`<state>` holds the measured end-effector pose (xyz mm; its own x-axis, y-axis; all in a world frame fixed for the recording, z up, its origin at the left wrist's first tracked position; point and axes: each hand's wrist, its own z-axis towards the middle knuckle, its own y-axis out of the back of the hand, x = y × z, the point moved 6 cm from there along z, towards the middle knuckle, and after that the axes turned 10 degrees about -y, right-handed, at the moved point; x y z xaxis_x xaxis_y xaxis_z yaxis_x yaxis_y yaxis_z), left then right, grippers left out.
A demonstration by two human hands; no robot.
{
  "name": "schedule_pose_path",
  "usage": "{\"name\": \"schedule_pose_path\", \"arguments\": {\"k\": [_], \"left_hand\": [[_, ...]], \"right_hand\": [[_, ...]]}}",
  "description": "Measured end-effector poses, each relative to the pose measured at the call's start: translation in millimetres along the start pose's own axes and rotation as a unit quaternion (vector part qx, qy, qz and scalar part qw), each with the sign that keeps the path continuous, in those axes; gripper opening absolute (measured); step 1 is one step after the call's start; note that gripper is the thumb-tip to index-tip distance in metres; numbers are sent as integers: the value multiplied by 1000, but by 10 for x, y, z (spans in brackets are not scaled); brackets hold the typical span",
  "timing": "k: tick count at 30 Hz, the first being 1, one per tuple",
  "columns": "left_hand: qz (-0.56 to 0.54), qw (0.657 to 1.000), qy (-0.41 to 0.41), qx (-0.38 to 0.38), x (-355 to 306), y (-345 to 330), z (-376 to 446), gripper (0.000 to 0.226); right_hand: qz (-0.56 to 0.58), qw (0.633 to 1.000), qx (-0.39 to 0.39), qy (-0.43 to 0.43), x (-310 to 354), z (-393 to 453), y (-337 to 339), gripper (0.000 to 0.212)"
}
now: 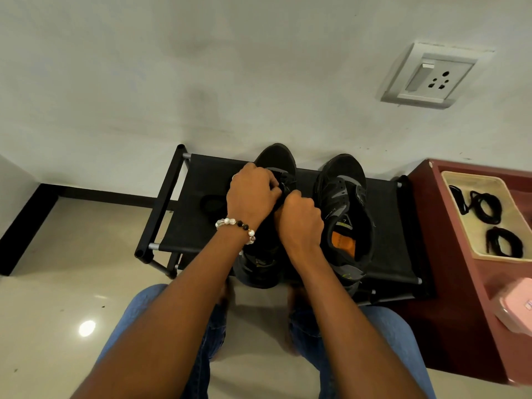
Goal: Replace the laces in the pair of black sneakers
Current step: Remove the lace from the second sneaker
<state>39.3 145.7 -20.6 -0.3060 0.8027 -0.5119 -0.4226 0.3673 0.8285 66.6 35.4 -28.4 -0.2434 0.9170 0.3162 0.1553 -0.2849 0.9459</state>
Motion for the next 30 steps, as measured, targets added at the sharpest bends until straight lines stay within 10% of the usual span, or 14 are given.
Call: {"name": "schedule_pose_path", "arguments": {"k": [6,9,13,20,25,30], "left_hand": [[77,997,-18,16,-90,14,18,24],[-75,993,82,51,99,58,7,30],[-434,860,268,13,347,169,-102,25],[44,973,224,45,471,479,-211,22],[-172,951,90,241,118,355,-276,32],[-14,962,79,262,179,20,-413,56]], "right_hand": [[6,1000,2,-4,-2,-3,3,25],[17,1000,3,-8,1,-7,3,24],[13,1000,1,-13,-7,-23,17,22],[17,999,4,28,40,51,85,43],[37,987,9,154,194,167,114,46],[-44,985,18,164,248,206,57,31]]}}
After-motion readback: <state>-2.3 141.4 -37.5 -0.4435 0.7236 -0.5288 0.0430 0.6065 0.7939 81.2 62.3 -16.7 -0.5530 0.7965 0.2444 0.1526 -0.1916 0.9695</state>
